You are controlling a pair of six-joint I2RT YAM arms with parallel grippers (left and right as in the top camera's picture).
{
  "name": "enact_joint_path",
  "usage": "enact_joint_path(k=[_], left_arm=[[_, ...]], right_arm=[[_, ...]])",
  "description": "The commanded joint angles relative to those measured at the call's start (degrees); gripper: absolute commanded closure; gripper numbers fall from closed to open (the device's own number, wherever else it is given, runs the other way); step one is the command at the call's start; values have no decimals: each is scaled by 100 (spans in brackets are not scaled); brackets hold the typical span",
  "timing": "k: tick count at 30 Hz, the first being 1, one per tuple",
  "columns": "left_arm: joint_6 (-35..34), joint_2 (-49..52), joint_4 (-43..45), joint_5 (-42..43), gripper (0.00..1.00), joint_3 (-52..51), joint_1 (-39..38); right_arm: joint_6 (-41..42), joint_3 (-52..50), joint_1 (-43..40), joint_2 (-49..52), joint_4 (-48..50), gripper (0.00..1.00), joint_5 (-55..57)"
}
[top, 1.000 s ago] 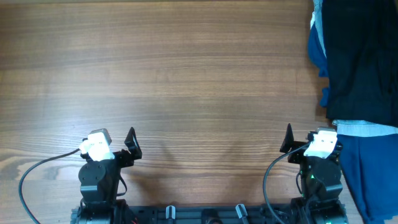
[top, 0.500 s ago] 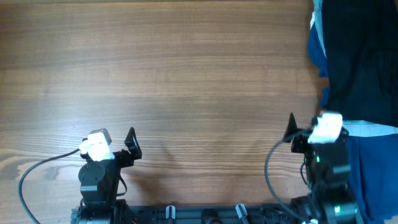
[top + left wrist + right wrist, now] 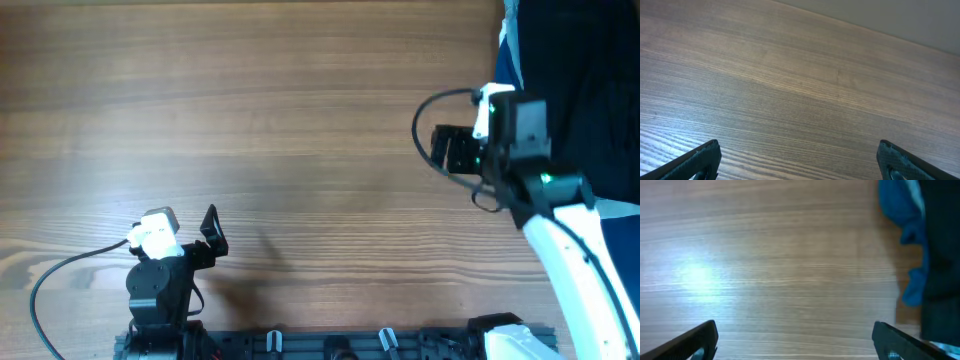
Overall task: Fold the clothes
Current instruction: 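Raise the right gripper and reach toward the dark clothing pile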
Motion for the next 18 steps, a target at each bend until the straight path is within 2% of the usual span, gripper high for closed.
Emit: enact_joint_path(k=[1, 5, 8, 13, 18], left_arm=[[94, -52, -24, -57, 0, 7, 0], [94, -52, -24, -57, 0, 7, 0], [94, -52, -24, -57, 1, 7, 0], [92, -52, -24, -57, 0, 7, 0], [92, -52, -24, -57, 0, 7, 0]], right_arm=[[304, 216, -20, 122, -68, 0, -299], [-192, 219, -31, 136, -122, 0, -446], [74, 245, -256, 197, -168, 0, -568], [295, 660, -1340, 546, -599, 0, -859], [-481, 1394, -2013, 887, -1126, 0, -1217]])
